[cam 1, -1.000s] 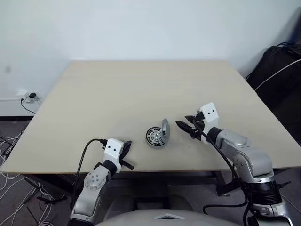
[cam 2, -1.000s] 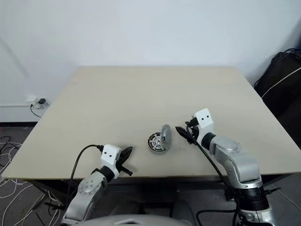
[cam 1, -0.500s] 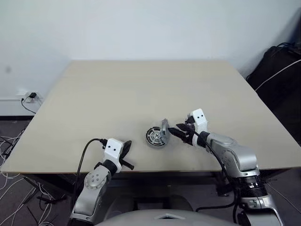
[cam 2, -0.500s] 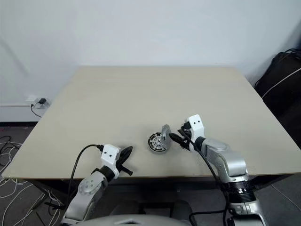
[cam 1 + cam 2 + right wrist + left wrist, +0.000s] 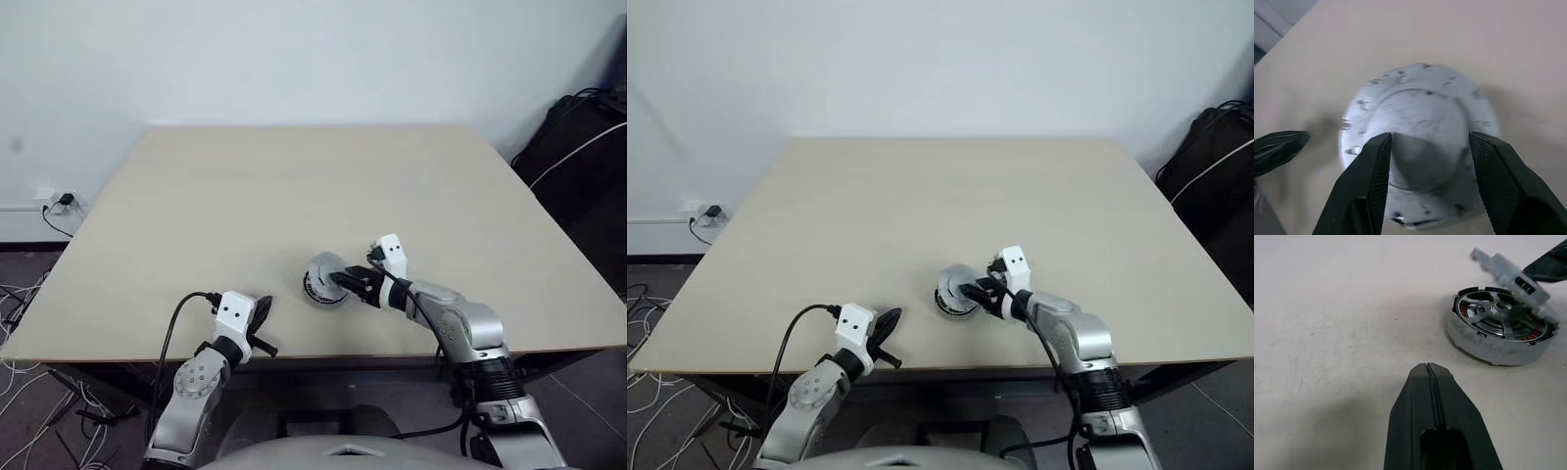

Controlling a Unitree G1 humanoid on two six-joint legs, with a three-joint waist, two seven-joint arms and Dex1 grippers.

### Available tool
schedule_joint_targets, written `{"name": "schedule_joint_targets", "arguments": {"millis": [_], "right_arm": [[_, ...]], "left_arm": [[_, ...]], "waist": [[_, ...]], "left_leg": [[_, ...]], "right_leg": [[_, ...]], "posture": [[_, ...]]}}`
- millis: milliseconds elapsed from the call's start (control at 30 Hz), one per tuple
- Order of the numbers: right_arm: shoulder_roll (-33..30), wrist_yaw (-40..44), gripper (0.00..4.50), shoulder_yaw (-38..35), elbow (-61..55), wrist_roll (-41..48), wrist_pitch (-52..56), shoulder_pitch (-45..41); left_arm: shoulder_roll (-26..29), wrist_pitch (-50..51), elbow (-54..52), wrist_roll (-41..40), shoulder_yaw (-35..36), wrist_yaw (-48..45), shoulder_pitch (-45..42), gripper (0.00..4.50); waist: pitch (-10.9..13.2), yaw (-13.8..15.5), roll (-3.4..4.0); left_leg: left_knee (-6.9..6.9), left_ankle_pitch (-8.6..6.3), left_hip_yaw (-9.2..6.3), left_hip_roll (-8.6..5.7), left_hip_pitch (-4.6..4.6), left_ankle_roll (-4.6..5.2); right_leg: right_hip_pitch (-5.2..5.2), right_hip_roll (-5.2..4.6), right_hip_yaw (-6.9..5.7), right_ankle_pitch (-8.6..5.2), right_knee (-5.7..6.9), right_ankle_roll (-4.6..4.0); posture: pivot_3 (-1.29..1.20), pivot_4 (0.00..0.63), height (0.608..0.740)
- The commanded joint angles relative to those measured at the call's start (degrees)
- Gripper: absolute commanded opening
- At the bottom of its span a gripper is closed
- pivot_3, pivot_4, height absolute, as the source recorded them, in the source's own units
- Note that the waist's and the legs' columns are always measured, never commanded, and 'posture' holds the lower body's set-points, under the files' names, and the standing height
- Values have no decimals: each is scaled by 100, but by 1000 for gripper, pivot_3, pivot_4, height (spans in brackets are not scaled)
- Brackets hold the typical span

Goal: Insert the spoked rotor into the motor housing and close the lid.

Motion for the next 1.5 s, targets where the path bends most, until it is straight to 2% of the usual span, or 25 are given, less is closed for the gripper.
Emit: {"name": "schedule_joint_targets", "arguments": {"millis": [33, 467, 733, 833, 967, 1200, 1500], "right_arm": [[108, 59, 2675, 73, 60, -54, -166, -181], [103, -55, 2675, 404, 256, -561, -364, -127], [-84, -129, 2675, 647, -169, -1342, -1983, 106], [-149, 57, 3246, 598, -244, -1370, -2511, 157], [-212, 154, 4477, 629, -194, -1466, -2807, 119], [-192, 260, 4477, 909, -51, -1744, -2769, 89], [227, -325, 4477, 1059, 256, -2180, -2790, 292]], "left_arm": [[7, -97, -176, -47, 19, 2, -40, 0], [-18, -100, -171, -41, 8, 15, -65, 0], [-20, -82, -164, -38, -10, 1, -93, 0], [-10, -76, -167, -44, -12, -16, -102, 0], [4, -73, -169, -47, -6, -26, -107, 0], [9, -67, -196, -52, 4, -21, -101, 0], [6, -52, -248, -45, 15, 13, -60, 0]], "waist": [[0, -4, 0], [-5, -42, 5], [-5, -33, 7], [-4, -39, 6], [-4, -36, 6], [-4, -34, 6], [-4, -26, 6]], "left_leg": [[0, 0, 0, 0, 0, 0], [0, -1, 0, 0, 6, -3], [0, -1, 0, -2, 5, -4], [0, -1, 0, -2, 6, -4], [0, -1, 1, -2, 11, -3], [0, -1, 1, -1, 12, -3], [0, -1, 0, -2, 13, -4]], "right_leg": [[-1, 0, 0, 0, 0, 0], [-12, -3, 4, 0, 2, -1], [-11, 3, 1, 1, 2, 1], [-4, 11, 0, 2, 2, 5], [1, 19, -1, 1, 2, 3], [5, 18, 1, 0, 3, 0], [-1, 10, 2, 0, 3, 0]], "posture": [[0, 0, 740], [0, 0, 740], [0, 0, 740], [0, 0, 740], [0, 0, 740], [0, 0, 740], [0, 0, 740]]}}
